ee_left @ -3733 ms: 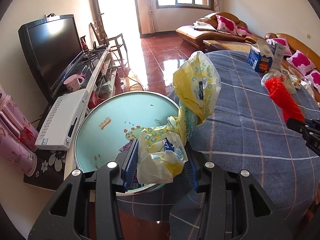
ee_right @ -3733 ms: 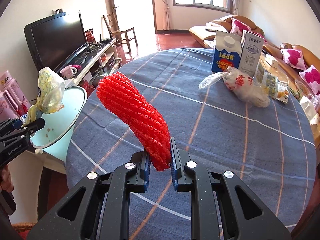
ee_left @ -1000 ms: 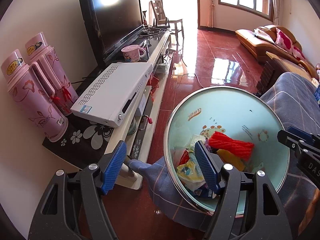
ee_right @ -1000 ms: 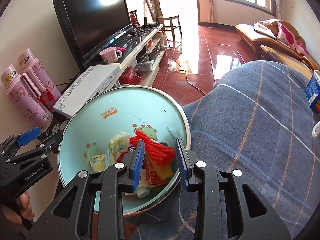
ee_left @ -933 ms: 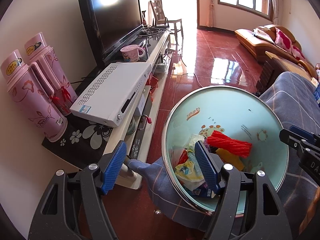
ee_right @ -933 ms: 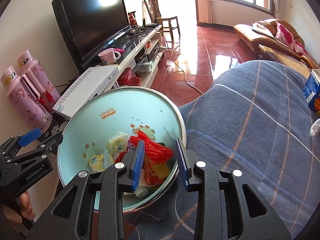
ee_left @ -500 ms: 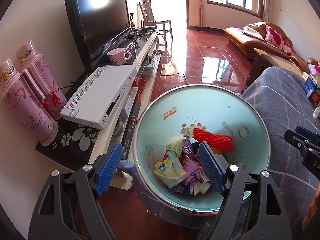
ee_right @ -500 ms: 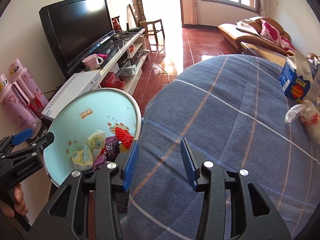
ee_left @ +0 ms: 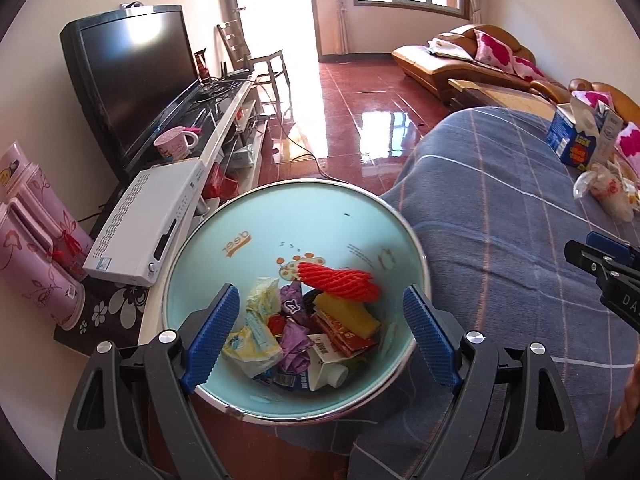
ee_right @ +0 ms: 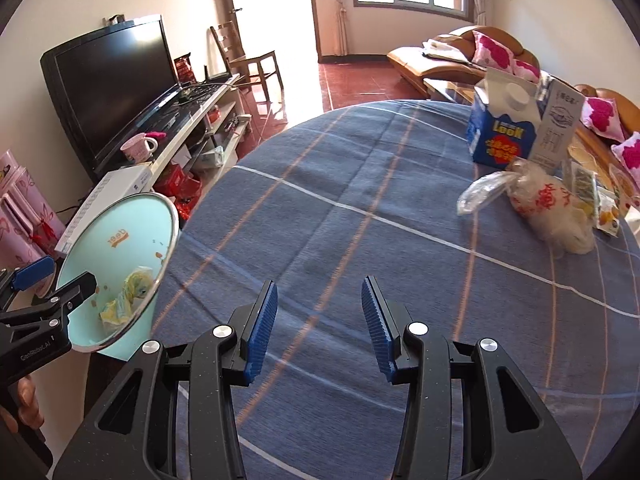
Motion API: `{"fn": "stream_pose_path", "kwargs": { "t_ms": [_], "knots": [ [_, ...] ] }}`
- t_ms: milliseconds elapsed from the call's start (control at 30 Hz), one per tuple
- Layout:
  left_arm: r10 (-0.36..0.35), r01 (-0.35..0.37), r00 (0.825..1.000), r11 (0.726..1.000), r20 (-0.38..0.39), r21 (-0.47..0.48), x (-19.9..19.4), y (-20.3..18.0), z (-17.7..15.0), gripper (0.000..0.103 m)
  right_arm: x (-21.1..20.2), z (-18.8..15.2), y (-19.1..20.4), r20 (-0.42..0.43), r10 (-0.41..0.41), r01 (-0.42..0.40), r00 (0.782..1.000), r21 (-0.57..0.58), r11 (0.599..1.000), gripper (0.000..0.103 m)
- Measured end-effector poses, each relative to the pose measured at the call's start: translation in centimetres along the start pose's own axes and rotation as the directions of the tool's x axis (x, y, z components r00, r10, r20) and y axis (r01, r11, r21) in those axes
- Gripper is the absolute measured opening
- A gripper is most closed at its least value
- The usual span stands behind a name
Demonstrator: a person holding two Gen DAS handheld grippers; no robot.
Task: Collect trash
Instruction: 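Move both open tools back over the table toward the remaining items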
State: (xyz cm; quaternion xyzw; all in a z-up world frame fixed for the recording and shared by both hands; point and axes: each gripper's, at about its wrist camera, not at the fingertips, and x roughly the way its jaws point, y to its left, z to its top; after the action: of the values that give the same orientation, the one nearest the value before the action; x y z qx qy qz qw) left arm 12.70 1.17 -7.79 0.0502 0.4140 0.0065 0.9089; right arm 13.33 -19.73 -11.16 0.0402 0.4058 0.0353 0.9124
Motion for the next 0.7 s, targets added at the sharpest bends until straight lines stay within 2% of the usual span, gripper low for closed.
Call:
{"fn": "stream_pose_path", "kwargs": {
  "t_ms": [300, 400, 567, 700],
  "knots": [
    [-0.12, 0.12, 0.993, 0.985, -0.007, 0.124, 0.4, -8.8, 1.5, 0.082, -2.5, -1.8, -9.7, 0.001, -0.152, 0.151, 0.988, 0.088, 0.985, 0.044],
    [-0.173, 0.171, 0.985, 0.971, -0.007, 0.168, 0.4, -12.6, 2.4, 0.081, -3.6, -2.4, -13.4, 0.002, -0.203, 0.201, 0.979, 0.138, 0.97, 0.044],
    [-0.217, 0.211, 0.976, 0.949, 0.0, 0.236, 0.4, -19.2, 3.9, 0.079, -5.4, -3.1, -18.4, 0.015, -0.286, 0.278, 0.958, 0.186, 0.942, 0.044],
    [-0.263, 0.259, 0.965, 0.934, -0.02, 0.244, 0.7, -23.7, 5.4, 0.076, -6.5, -3.7, -22.1, 0.012, -0.342, 0.332, 0.94, 0.202, 0.921, 0.044]
  ]
}}
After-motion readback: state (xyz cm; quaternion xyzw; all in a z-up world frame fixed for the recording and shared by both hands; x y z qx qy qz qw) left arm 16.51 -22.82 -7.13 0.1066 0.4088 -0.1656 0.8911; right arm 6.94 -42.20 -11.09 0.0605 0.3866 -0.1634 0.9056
